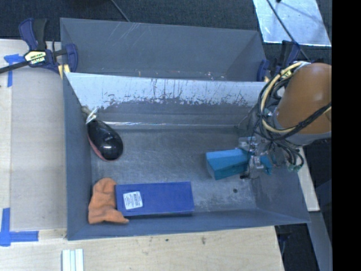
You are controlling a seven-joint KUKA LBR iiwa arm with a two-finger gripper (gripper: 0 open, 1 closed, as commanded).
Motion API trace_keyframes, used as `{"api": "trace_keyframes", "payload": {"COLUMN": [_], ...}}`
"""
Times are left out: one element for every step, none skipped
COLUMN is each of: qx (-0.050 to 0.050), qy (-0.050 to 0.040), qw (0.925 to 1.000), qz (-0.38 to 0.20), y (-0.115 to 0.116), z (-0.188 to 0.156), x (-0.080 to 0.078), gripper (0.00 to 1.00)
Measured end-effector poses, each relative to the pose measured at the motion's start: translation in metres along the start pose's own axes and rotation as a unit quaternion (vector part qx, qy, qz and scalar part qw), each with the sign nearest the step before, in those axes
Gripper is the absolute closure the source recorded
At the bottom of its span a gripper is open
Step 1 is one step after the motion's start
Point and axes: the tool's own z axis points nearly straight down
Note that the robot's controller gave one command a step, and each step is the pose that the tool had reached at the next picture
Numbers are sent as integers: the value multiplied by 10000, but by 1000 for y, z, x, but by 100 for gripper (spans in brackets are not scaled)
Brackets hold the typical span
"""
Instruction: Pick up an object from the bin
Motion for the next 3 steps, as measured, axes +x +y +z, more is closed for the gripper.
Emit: {"api": "trace_keyframes", "payload": {"qx": [-4, -6, -4], "qy": [15, 22, 14], "qw": [10000, 10000, 10000], "qz": [0, 1, 3], "y": [0, 0, 0], "z": [-8, -18, -28], "x": [1, 1, 1], "gripper": [100, 100, 100]}}
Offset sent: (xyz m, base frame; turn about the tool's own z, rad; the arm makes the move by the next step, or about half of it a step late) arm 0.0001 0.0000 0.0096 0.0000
